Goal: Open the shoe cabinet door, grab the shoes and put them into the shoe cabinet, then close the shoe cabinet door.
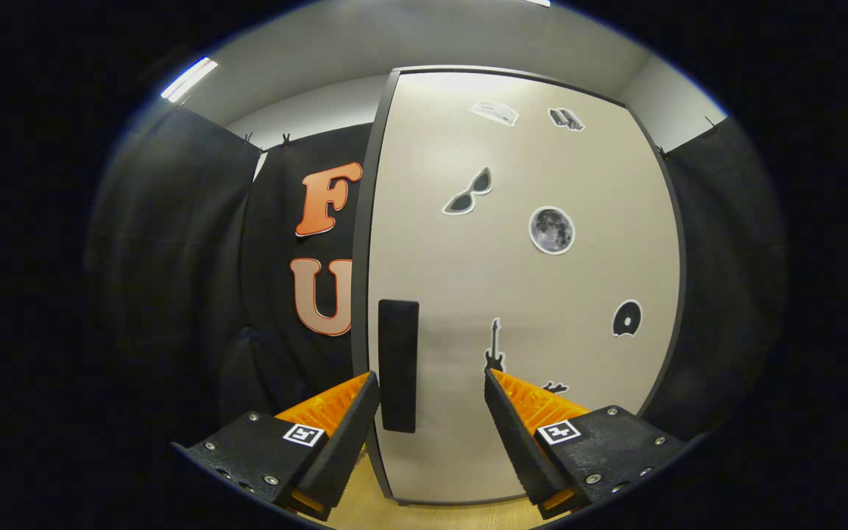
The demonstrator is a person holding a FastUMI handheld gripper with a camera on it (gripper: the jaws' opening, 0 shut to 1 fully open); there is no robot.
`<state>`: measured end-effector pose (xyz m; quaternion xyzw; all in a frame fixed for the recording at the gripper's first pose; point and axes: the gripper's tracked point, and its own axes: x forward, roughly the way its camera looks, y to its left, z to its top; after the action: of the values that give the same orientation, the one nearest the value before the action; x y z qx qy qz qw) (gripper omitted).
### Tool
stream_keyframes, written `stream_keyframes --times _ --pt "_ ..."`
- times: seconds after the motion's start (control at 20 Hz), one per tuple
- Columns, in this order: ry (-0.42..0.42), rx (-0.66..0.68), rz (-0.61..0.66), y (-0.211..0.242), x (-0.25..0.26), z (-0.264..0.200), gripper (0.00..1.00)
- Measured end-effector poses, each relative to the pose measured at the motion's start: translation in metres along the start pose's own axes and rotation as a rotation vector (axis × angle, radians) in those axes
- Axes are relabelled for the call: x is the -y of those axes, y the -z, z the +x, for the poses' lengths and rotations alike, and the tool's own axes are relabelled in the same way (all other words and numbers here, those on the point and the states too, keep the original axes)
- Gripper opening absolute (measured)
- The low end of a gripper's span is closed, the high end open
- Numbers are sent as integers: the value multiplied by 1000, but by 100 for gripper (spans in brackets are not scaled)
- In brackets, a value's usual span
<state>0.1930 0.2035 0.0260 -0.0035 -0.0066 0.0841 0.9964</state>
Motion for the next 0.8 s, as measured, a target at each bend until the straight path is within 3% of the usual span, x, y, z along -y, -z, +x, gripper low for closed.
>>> stream_keyframes --times 0.55,0.8 --pt "151 -36 5 17 83 -150 91" --pt "177 -41 73 27 97 -201 91"
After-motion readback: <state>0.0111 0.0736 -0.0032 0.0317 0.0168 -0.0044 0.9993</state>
